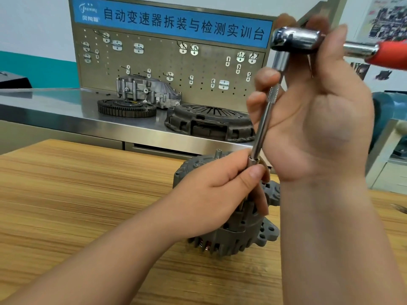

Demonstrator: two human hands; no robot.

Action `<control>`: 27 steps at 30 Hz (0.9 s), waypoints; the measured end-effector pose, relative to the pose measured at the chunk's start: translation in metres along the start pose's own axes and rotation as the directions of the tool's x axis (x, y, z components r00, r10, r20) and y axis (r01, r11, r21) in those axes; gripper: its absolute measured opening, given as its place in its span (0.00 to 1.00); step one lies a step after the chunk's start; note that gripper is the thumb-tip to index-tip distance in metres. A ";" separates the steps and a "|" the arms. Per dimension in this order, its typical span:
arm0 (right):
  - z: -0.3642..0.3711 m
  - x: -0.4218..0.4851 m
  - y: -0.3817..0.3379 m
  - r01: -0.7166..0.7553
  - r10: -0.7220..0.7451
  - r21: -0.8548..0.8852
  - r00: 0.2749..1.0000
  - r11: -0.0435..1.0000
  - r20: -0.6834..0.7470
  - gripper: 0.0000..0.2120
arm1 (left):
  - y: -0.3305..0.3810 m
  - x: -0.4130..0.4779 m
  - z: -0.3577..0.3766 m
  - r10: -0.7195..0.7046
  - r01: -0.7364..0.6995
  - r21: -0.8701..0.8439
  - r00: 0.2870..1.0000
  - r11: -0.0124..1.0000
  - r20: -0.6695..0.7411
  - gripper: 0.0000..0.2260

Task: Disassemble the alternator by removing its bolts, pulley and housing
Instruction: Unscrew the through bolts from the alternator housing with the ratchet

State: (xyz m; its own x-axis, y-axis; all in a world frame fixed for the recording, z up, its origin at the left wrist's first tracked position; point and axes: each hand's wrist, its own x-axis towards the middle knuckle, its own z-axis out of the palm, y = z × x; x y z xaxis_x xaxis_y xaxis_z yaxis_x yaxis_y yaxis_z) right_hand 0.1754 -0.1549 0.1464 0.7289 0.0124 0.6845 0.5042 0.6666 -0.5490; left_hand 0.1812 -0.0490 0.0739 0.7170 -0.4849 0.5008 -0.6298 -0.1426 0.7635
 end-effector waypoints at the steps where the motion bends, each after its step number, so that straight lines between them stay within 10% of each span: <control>1: -0.002 0.001 -0.001 -0.027 0.026 0.039 1.000 0.999 0.017 0.13 | 0.000 0.001 0.000 -0.007 0.007 -0.004 1.000 1.000 0.005 0.13; 8: -0.008 0.004 -0.002 -0.097 0.088 0.230 0.995 0.968 0.051 0.13 | 0.000 0.003 0.002 -0.026 0.027 0.028 1.000 0.999 -0.010 0.13; 12: -0.002 0.000 0.002 0.140 -0.160 -0.188 0.982 0.972 -0.097 0.09 | 0.000 0.003 0.002 -0.040 0.041 0.026 0.999 0.999 -0.031 0.13; 17: 0.002 -0.002 0.010 0.530 -0.594 -0.754 0.770 0.388 0.235 0.07 | 0.000 0.004 0.003 -0.051 0.054 0.050 0.997 0.997 -0.061 0.17; 23: 0.005 -0.002 0.003 0.182 -0.231 -0.348 0.967 0.920 -0.104 0.09 | 0.000 0.000 0.002 -0.038 0.037 -0.009 0.998 0.999 -0.043 0.15; 27: -0.001 0.002 -0.004 -0.051 0.054 0.093 0.998 0.994 -0.032 0.15 | -0.001 0.000 0.002 -0.043 0.043 -0.008 0.999 0.999 -0.003 0.13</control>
State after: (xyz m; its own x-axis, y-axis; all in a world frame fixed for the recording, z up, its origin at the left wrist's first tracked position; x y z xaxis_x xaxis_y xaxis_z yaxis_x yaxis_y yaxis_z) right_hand 0.1756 -0.1584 0.1497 0.7697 0.0245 0.6380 0.4209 0.7319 -0.5359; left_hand 0.1818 -0.0505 0.0723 0.7445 -0.4755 0.4686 -0.5957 -0.1562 0.7879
